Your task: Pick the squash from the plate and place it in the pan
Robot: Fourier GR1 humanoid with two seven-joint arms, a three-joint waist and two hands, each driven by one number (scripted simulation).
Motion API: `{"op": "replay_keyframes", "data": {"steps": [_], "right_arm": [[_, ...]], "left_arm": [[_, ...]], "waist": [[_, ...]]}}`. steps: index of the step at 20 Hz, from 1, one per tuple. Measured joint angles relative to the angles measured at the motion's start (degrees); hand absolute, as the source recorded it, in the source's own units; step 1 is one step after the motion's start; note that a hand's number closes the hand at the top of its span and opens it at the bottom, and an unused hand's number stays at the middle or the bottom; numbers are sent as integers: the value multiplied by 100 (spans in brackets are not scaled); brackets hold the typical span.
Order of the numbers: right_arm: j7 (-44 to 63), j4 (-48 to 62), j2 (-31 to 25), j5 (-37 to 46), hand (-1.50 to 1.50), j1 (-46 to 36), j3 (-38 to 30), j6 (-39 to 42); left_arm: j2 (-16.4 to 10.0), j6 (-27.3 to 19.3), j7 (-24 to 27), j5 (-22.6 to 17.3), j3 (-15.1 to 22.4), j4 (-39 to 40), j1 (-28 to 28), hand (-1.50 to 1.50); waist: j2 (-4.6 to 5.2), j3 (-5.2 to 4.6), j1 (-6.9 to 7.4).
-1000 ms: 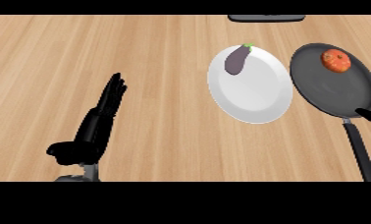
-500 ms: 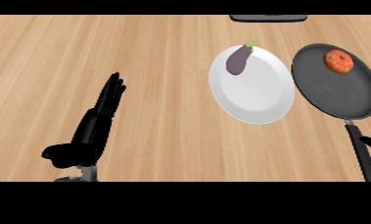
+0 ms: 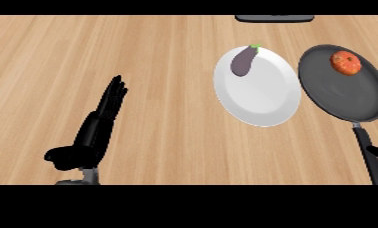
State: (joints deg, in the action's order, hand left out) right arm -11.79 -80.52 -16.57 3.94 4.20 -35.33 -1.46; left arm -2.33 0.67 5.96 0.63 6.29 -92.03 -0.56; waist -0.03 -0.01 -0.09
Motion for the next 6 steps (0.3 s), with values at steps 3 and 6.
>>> {"op": "replay_keyframes", "data": {"steps": [3, 6], "right_arm": [[-27, -1, -32, 101, -150, -13, 51, -100], [-173, 50, -42, 255, -150, 48, 70, -242]], "left_arm": [[80, -108, -81, 53, 12, 155, 225, 0], [65, -53, -23, 52, 23, 67, 88, 0]], "waist": [[1, 0, -1], [1, 1, 3]]}}
